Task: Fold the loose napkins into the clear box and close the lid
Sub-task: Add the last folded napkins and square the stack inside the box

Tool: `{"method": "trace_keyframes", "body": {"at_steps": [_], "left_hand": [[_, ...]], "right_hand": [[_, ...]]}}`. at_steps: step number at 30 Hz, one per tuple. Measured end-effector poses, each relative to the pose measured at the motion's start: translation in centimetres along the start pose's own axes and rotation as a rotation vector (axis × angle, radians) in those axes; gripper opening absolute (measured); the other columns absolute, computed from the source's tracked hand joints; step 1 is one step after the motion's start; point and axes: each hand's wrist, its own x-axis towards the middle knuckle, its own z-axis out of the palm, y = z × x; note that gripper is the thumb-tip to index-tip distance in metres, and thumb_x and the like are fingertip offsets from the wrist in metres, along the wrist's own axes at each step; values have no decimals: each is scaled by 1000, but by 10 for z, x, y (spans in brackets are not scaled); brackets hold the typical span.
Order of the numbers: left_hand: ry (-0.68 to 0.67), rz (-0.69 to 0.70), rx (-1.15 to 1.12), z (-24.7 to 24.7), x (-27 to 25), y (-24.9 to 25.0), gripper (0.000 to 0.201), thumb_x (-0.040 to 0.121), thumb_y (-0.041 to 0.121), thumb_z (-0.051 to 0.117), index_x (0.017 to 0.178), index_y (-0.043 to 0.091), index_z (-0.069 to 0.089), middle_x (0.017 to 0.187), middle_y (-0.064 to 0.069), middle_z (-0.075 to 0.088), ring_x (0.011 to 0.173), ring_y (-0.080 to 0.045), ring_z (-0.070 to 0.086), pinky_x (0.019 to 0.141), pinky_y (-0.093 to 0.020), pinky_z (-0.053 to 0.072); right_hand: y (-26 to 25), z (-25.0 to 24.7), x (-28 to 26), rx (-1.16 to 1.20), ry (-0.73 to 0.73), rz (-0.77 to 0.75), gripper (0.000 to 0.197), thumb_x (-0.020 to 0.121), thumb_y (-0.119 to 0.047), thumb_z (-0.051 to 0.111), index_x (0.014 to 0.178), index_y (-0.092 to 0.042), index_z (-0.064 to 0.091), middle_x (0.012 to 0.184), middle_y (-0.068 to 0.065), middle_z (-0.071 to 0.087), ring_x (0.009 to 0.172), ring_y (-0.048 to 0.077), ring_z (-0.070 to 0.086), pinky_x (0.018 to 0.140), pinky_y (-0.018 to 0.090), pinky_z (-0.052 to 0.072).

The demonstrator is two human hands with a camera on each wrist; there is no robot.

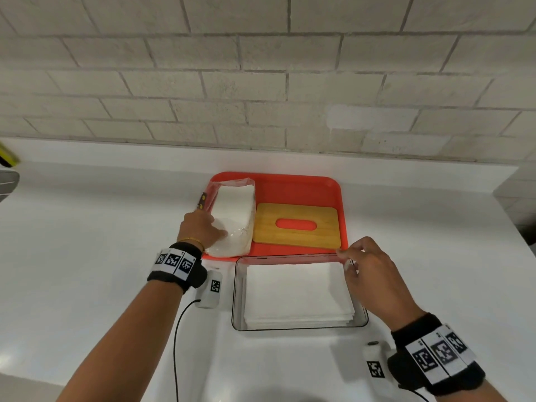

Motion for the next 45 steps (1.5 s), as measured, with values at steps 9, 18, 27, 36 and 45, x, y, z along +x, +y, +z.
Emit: {"method": "trace_keyframes", "body": {"at_steps": [9, 18, 27, 36, 45], "left_hand": [[51, -44, -130, -3, 2, -4, 72, 74, 38, 91, 135, 12, 65, 135, -9, 66, 123, -29, 63, 107, -37, 50], [-49, -147, -278, 2, 10, -10, 59, 77, 40, 87, 110, -5, 69, 97, -17, 71, 106, -36, 69, 82, -37, 54], [-73, -197, -290, 3, 18, -12, 57, 80, 46, 82, 109, 1, 62, 96, -12, 67, 93, -32, 67, 76, -36, 54], [9, -173, -680, -18, 6, -6, 22, 81, 29, 82, 85, 10, 72, 93, -10, 74, 84, -31, 67, 67, -34, 54], [218, 400, -558, -101, -85, 27, 13, 80, 30, 88, 88, 30, 77, 91, 20, 76, 84, 2, 68, 76, -18, 52]], "right_hand": [[1, 1, 1, -33, -14, -19, 34, 86, 4, 70, 113, -15, 79, 108, 1, 59, 72, 15, 63, 63, 27, 57], [1, 1, 0, -43, 3, -19, 34, 86, 5, 70, 112, -14, 79, 108, 2, 60, 70, 18, 66, 61, 32, 59], [-1, -1, -1, -54, -10, -11, 33, 88, 3, 69, 114, -15, 79, 110, 1, 59, 70, 18, 65, 62, 30, 57], [-6, -9, 1, -65, -61, 5, 30, 93, -2, 66, 115, -18, 78, 110, -2, 59, 83, 15, 65, 71, 26, 55], [-37, -44, 2, 154, -119, -19, 62, 80, -50, 83, 137, -41, 59, 122, -18, 54, 114, 5, 50, 93, 20, 39]]}}
